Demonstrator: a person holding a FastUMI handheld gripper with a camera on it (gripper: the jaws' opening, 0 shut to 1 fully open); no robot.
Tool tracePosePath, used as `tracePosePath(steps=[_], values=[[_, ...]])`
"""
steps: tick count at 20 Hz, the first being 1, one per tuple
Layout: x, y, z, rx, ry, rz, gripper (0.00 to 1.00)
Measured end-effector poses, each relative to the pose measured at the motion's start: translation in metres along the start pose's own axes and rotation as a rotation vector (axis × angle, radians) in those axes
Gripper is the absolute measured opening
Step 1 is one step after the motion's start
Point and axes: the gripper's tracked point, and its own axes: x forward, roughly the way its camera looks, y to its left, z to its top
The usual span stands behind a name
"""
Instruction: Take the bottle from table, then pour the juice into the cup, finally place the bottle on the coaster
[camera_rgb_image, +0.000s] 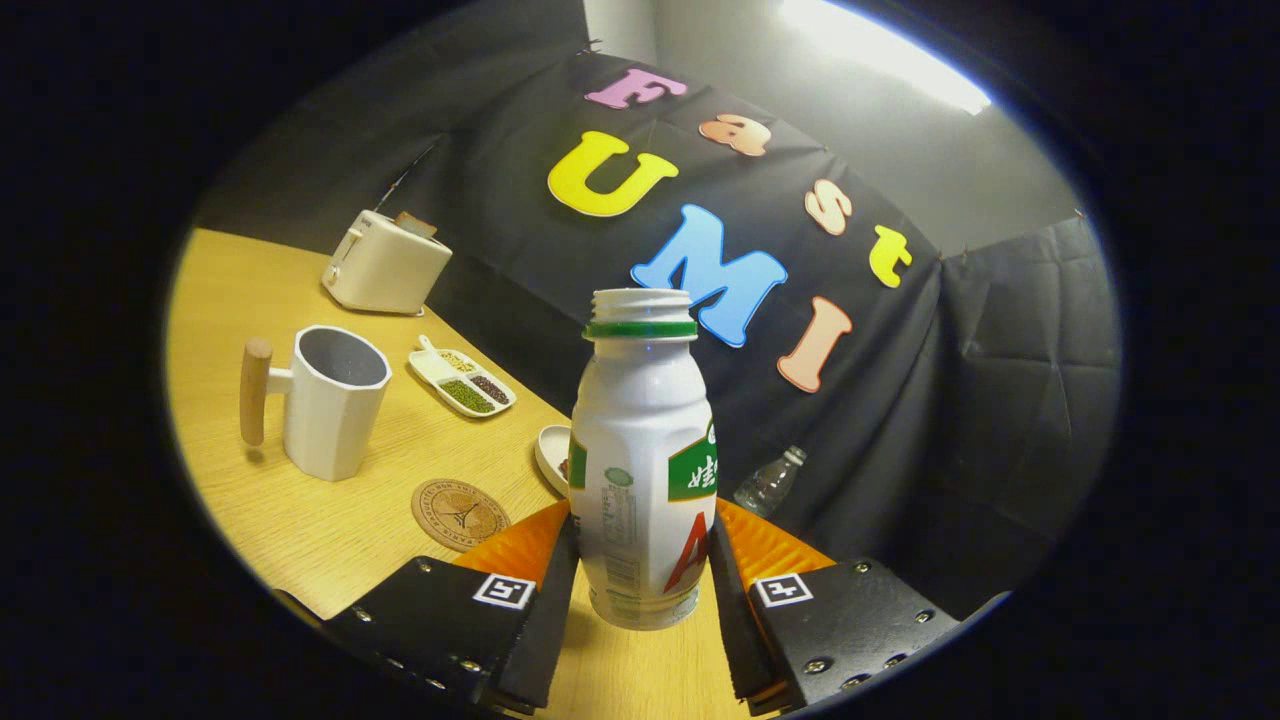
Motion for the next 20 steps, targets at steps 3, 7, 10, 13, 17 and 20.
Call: tracePosePath(steps=[3, 7, 10, 13, 17, 20], values=[[0.005, 0.003, 0.016, -0.109, -0.028, -0.016, 0.65], [0.012, 0.012, 0.03, -0.246, -0.046, -0.032, 0.65], [0.016, 0.018, 0.037, -0.357, -0.056, -0.057, 0.65], [0.018, 0.023, 0.039, -0.464, -0.064, -0.072, 0.65], [0.027, 0.032, 0.048, -0.569, -0.081, -0.074, 0.65], [0.027, 0.036, 0.056, -0.639, -0.098, -0.084, 0.65]])
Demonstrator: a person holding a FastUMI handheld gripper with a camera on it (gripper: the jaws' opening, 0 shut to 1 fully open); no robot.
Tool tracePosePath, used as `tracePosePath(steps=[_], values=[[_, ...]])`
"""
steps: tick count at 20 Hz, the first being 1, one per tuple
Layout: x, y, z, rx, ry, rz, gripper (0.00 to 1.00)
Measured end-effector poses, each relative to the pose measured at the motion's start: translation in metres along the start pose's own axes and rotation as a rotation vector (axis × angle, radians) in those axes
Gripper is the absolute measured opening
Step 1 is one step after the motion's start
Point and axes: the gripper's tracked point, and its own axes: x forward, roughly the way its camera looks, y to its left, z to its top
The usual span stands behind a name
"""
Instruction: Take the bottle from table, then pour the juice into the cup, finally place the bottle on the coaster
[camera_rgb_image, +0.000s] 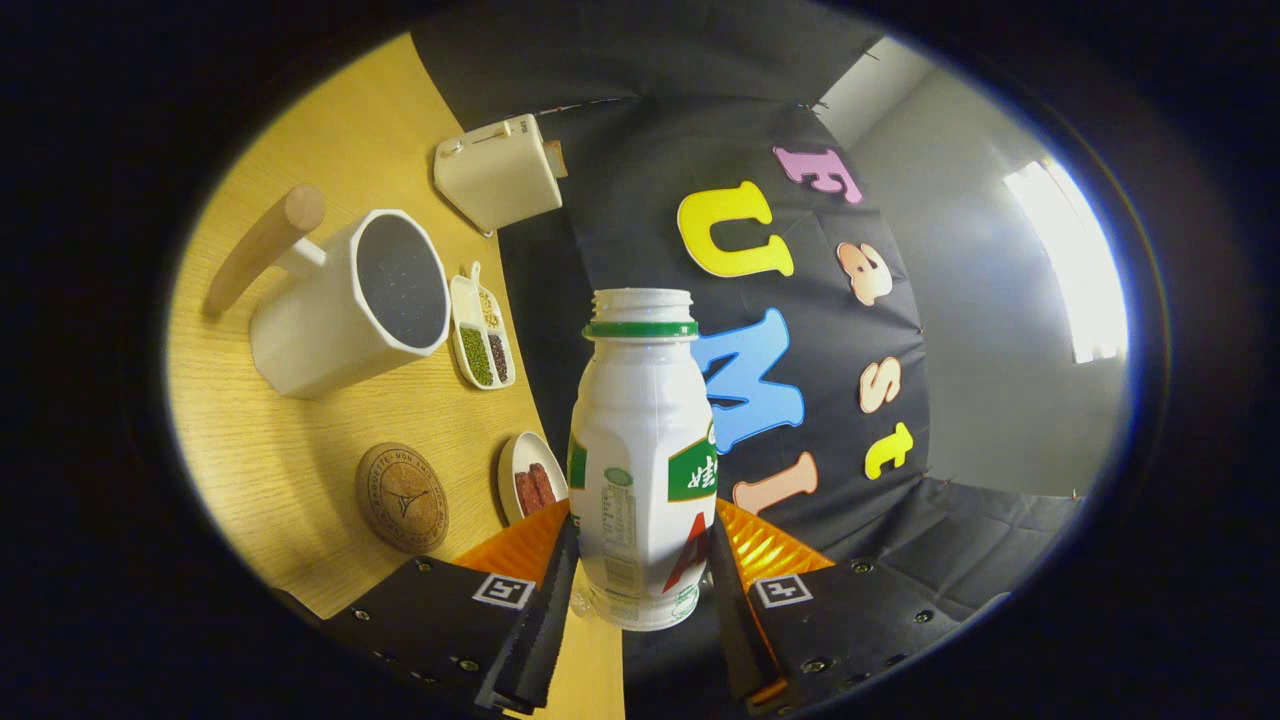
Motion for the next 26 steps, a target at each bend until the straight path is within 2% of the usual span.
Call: tracePosePath(steps=[12, 26], values=[[0.004, -0.005, 0.013, -0.19, -0.033, -0.021, 0.65], [0.013, -0.015, 0.027, -0.266, -0.061, -0.037, 0.65]])
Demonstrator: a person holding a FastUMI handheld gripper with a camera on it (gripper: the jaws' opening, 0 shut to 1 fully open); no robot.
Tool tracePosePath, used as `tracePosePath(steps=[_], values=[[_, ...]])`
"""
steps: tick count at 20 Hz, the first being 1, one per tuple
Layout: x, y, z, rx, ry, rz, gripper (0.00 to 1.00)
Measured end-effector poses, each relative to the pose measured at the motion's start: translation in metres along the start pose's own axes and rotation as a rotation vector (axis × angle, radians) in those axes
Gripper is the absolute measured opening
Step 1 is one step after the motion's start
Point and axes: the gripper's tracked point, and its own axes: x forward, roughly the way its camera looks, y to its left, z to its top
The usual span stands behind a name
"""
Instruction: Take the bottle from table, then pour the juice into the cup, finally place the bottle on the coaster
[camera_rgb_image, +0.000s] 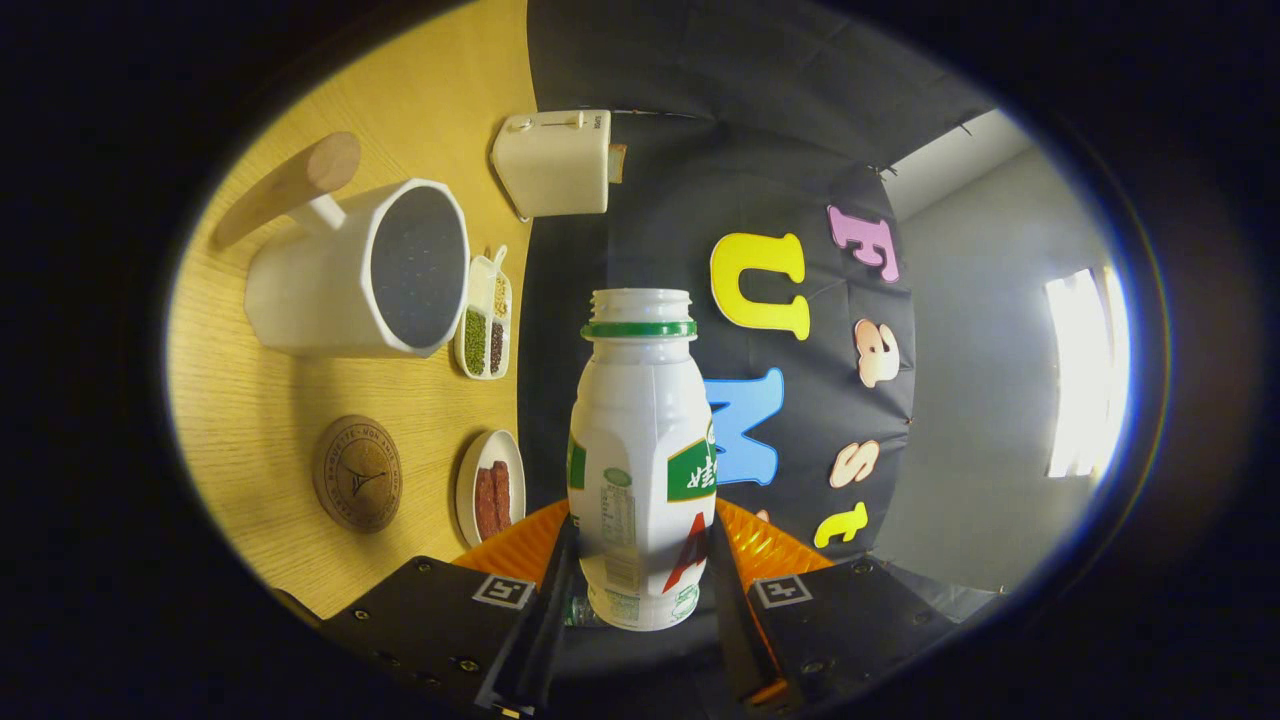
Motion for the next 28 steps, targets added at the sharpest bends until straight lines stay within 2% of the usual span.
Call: tracePosePath(steps=[10, 28], values=[[0.002, -0.008, 0.002, -0.071, -0.009, -0.022, 0.65], [0.003, -0.026, -0.002, -0.099, -0.004, -0.053, 0.65]])
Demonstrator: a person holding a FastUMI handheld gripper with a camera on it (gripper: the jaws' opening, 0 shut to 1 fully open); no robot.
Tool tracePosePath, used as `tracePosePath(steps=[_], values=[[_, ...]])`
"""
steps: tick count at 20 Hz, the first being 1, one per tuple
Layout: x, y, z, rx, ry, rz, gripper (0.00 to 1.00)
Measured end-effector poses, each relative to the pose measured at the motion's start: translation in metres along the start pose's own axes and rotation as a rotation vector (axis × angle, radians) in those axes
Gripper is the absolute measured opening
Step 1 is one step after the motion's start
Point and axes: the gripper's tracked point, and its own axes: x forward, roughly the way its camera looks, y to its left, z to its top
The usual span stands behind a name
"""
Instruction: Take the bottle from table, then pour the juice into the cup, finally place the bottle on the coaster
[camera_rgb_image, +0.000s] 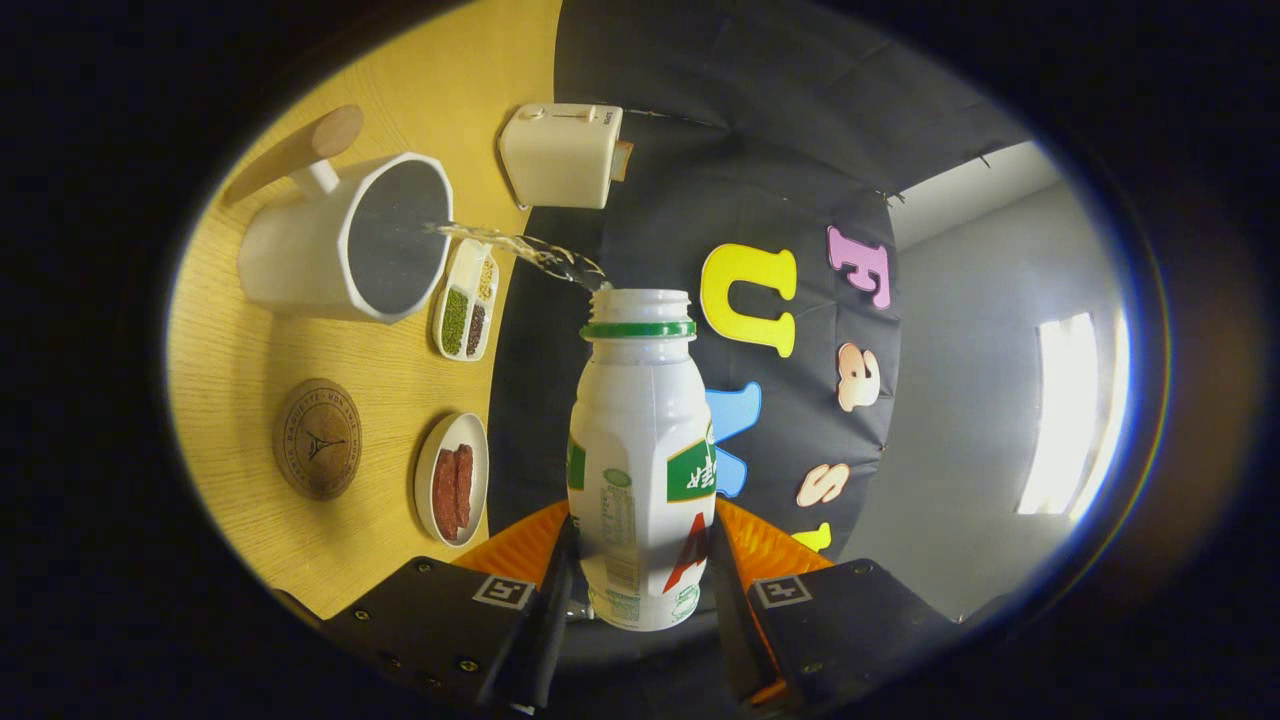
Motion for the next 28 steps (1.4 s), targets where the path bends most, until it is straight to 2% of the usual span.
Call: tracePosePath(steps=[28], values=[[0.001, -0.025, -0.004, -0.043, -0.004, -0.025, 0.65]])
